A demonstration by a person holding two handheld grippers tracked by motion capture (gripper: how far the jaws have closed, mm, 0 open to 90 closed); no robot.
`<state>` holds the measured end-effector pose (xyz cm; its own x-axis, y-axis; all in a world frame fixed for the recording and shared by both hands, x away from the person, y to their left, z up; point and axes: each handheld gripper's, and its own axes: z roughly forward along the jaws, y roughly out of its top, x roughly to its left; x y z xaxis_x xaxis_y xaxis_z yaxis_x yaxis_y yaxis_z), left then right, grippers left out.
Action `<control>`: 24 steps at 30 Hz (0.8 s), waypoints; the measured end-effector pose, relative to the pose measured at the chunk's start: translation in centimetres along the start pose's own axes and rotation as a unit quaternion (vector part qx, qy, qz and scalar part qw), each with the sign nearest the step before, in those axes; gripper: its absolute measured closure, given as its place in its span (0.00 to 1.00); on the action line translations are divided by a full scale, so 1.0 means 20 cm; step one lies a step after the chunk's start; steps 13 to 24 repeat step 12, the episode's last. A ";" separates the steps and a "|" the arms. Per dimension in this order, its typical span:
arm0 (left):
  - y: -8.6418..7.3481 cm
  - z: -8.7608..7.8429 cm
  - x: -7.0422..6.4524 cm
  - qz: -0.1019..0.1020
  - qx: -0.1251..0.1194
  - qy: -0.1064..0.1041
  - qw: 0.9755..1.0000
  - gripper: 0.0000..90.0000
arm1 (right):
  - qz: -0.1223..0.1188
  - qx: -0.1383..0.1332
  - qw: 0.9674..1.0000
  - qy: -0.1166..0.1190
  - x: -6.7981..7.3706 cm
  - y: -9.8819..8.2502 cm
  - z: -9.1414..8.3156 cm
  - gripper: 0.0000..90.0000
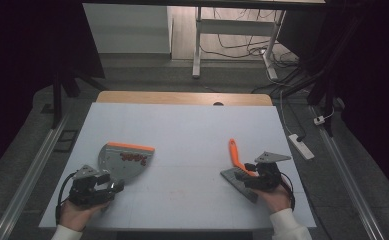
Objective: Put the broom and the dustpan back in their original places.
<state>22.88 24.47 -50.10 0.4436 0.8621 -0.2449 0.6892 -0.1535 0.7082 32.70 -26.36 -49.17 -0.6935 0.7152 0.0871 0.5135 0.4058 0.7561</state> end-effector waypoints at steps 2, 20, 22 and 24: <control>0.02 0.03 -0.01 0.015 0.000 -0.018 1.000 0.37 | -0.016 -0.003 1.000 0.011 0.02 0.00 0.00 0.47; 0.06 0.11 -0.04 0.054 0.012 -0.055 0.997 0.38 | -0.059 -0.012 0.998 0.032 0.07 0.01 0.01 0.48; 0.06 0.11 -0.04 0.054 0.012 -0.055 0.997 0.38 | -0.059 -0.012 0.998 0.032 0.07 0.01 0.01 0.48; 0.06 0.11 -0.04 0.054 0.012 -0.055 0.997 0.38 | -0.059 -0.012 0.998 0.032 0.07 0.01 0.01 0.48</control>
